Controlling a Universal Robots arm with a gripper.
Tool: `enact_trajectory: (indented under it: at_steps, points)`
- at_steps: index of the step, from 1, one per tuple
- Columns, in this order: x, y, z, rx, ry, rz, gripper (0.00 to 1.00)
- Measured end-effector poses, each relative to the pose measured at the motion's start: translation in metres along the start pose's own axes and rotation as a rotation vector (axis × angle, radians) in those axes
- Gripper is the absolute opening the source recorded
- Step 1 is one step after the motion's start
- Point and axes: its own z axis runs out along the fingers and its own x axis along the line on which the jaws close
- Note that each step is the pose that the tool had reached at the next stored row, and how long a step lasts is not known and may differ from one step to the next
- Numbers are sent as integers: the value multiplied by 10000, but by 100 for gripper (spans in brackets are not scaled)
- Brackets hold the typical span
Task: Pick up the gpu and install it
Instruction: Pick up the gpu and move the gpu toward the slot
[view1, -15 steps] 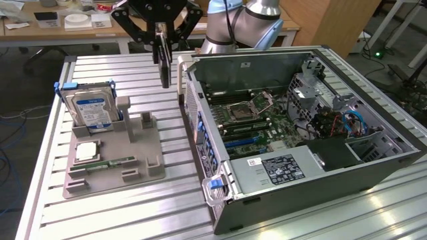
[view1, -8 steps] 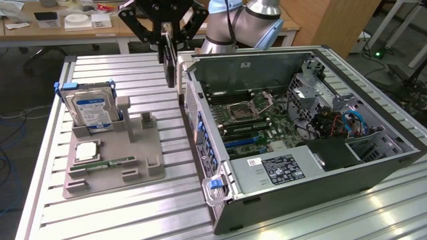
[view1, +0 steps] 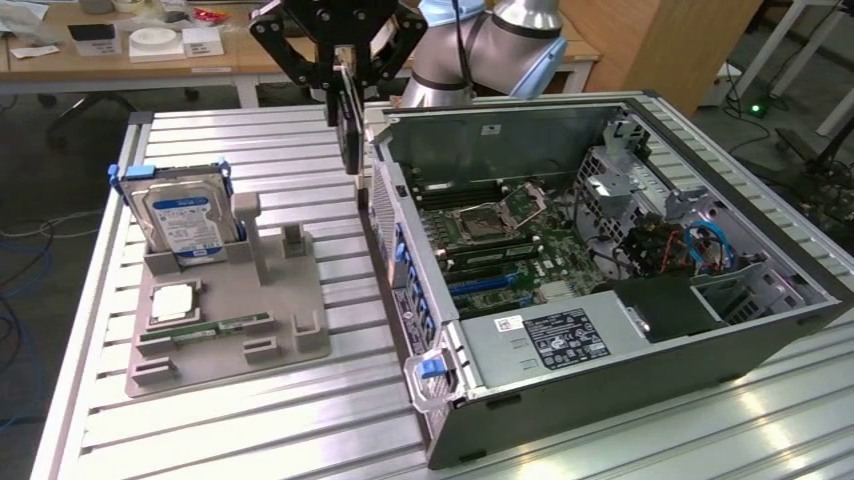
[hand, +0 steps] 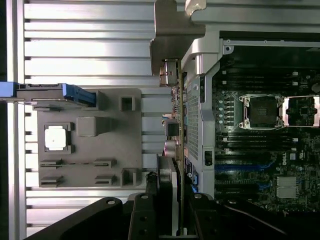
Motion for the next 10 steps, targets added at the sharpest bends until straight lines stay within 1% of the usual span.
enact_trajectory:
  at_steps: [10]
  points:
    - [-105, 2, 3, 1, 0, 0, 28]
